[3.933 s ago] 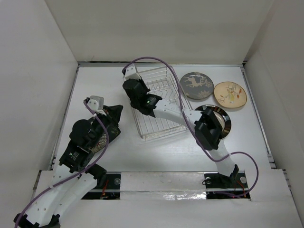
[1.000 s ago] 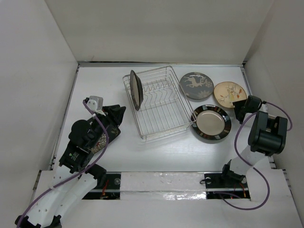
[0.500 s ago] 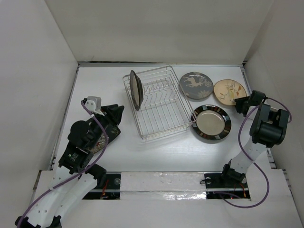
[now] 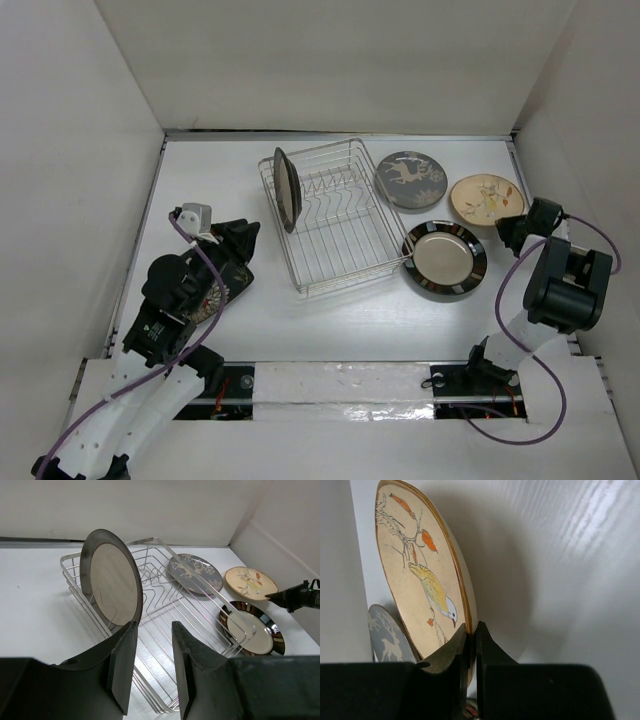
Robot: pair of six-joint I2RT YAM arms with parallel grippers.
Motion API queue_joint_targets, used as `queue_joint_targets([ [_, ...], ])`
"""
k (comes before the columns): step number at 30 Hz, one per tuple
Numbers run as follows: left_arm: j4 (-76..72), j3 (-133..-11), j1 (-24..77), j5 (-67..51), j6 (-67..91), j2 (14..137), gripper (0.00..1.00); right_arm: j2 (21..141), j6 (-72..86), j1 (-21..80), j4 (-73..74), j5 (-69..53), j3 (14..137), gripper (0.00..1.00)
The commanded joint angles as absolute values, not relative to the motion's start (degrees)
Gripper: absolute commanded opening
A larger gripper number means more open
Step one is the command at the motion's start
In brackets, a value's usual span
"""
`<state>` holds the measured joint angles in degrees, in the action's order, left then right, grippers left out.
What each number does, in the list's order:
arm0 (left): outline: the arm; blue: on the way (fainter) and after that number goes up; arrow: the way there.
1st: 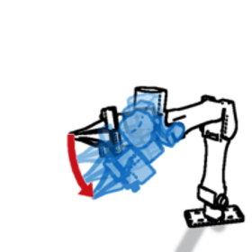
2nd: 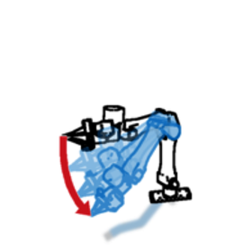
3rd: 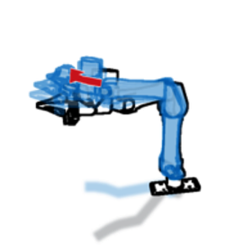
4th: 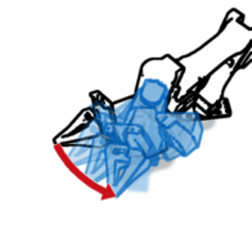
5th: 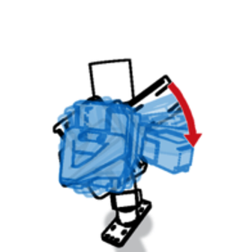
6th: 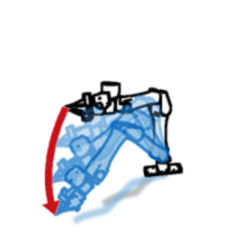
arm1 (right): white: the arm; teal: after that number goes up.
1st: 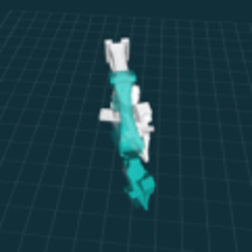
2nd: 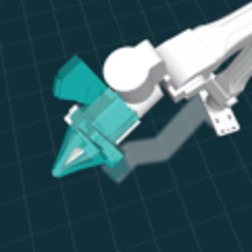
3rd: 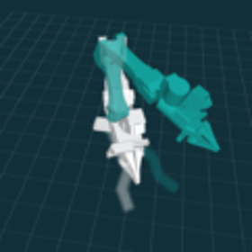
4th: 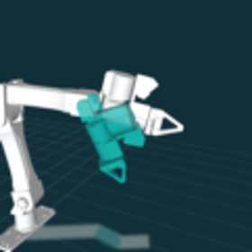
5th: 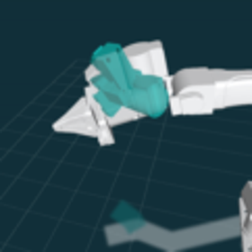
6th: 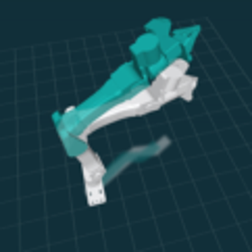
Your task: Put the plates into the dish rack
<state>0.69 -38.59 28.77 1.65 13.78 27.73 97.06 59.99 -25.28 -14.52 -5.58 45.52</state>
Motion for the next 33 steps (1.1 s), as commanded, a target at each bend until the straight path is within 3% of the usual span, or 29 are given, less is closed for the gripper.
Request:
queue_joint_targets([
  [1,-1.9,-38.6,28.7,1.1,13.4,28.1,0.3,87.6,59.6,-22.4,-18.6,1.9,46.2,0.0],
  [9,-2.5,-38.3,28.7,1.3,13.4,28.7,0.3,70.3,50.9,-13.8,-15.0,19.2,47.9,0.0],
  [15,-2.5,-38.5,28.7,0.6,13.4,29.4,0.3,61.8,39.6,-5.5,-12.5,23.6,53.3,0.0],
  [24,-2.2,-38.1,28.7,0.9,13.2,29.7,0.31,73.8,22.9,20.0,-2.2,31.2,72.1,0.0],
  [33,-1.8,-38.4,28.7,0.4,13.4,29.7,0.31,87.2,15.3,34.2,5.0,37.8,88.7,0.0],
])
